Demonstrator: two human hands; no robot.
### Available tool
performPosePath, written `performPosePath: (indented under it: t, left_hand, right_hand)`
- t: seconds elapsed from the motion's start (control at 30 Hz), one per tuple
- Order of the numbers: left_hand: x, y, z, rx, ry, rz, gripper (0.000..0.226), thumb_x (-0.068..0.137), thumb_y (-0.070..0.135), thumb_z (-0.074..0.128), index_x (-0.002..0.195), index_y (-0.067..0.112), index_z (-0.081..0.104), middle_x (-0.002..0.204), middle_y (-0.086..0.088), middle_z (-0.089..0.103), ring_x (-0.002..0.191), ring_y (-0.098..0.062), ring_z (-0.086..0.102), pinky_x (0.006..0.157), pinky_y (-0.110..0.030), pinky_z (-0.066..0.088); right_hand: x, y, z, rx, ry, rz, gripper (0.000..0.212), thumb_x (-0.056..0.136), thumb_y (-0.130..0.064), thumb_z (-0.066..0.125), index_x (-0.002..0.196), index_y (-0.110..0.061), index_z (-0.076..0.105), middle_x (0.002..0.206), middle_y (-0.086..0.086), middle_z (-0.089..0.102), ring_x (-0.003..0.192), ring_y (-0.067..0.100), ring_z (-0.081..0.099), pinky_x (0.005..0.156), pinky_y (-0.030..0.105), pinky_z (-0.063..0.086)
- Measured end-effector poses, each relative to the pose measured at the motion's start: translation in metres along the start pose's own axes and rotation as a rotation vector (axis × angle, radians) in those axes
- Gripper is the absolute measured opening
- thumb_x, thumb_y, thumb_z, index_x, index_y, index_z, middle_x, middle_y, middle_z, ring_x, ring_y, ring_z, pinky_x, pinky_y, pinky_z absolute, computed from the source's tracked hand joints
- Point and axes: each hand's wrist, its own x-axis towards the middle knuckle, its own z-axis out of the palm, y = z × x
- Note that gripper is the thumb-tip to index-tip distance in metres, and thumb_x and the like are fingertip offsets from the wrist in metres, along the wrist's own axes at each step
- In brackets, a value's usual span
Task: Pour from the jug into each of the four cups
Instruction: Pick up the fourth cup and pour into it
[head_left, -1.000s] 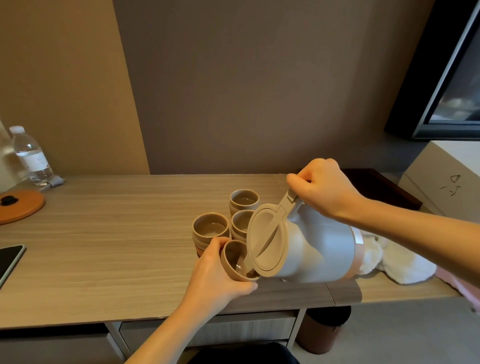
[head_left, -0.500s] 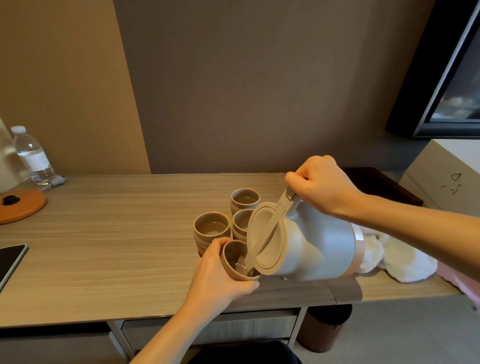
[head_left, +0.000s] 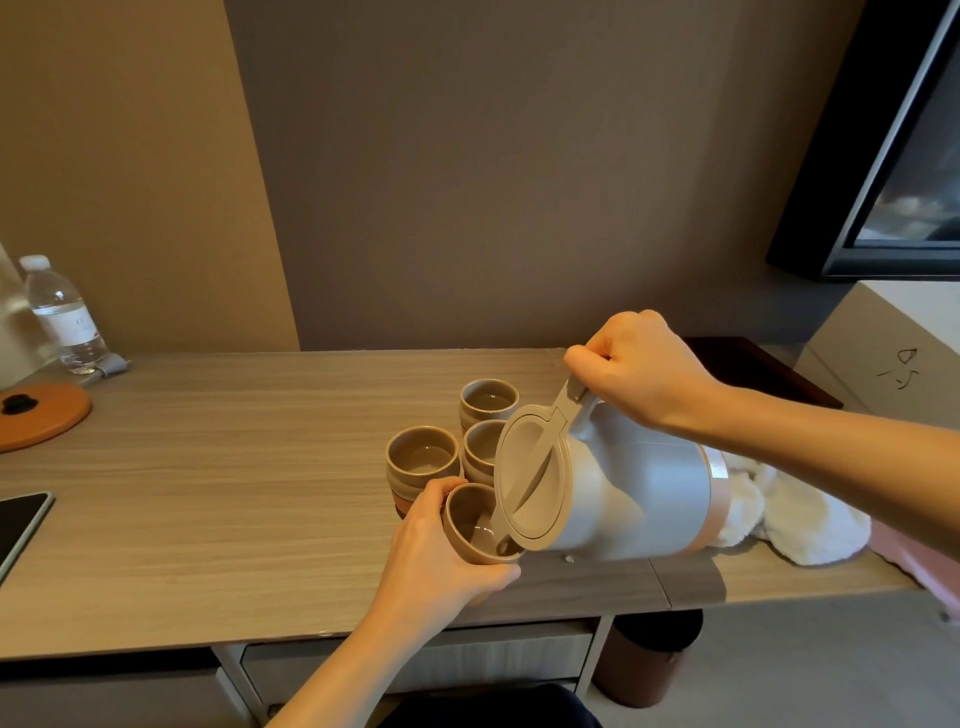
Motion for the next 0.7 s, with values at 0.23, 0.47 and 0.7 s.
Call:
performPosePath:
  t: [0.23, 0.47, 0.7]
  left_hand:
    - [-0.002, 0.000, 0.002, -0.021, -0.006, -0.003, 0.081, 0.045, 0.040, 0.093, 0.112, 0.041, 0.047, 0.110, 0.019, 0.062, 0.106, -0.002, 0.059, 0.080, -0.013, 0.049]
    - [-0.003, 0.001, 0.003, -0.036, 0.012, -0.019, 0.079, 0.047, 0.037, 0.094, 0.109, 0.041, 0.046, 0.109, 0.019, 0.061, 0.105, -0.002, 0.058, 0.078, -0.013, 0.047]
    - [-0.003, 0.001, 0.004, -0.065, 0.027, -0.019, 0.078, 0.048, 0.032, 0.095, 0.107, 0.042, 0.045, 0.108, 0.019, 0.061, 0.102, 0.002, 0.057, 0.076, -0.011, 0.046]
  right_hand:
    - [-0.002, -0.003, 0.000, -0.018, -0.016, -0.009, 0.046, 0.087, -0.025, 0.050, 0.042, -0.016, 0.054, 0.049, 0.012, 0.056, 0.041, 0.014, 0.042, 0.043, 0.021, 0.032]
    - [-0.001, -0.006, -0.002, -0.030, -0.003, -0.052, 0.048, 0.087, -0.025, 0.051, 0.040, -0.016, 0.051, 0.041, 0.002, 0.044, 0.039, 0.013, 0.037, 0.043, 0.025, 0.033]
    - [0.000, -0.012, -0.003, -0.051, 0.001, -0.086, 0.051, 0.088, -0.023, 0.051, 0.037, -0.021, 0.044, 0.037, -0.005, 0.035, 0.037, 0.013, 0.034, 0.043, 0.022, 0.029]
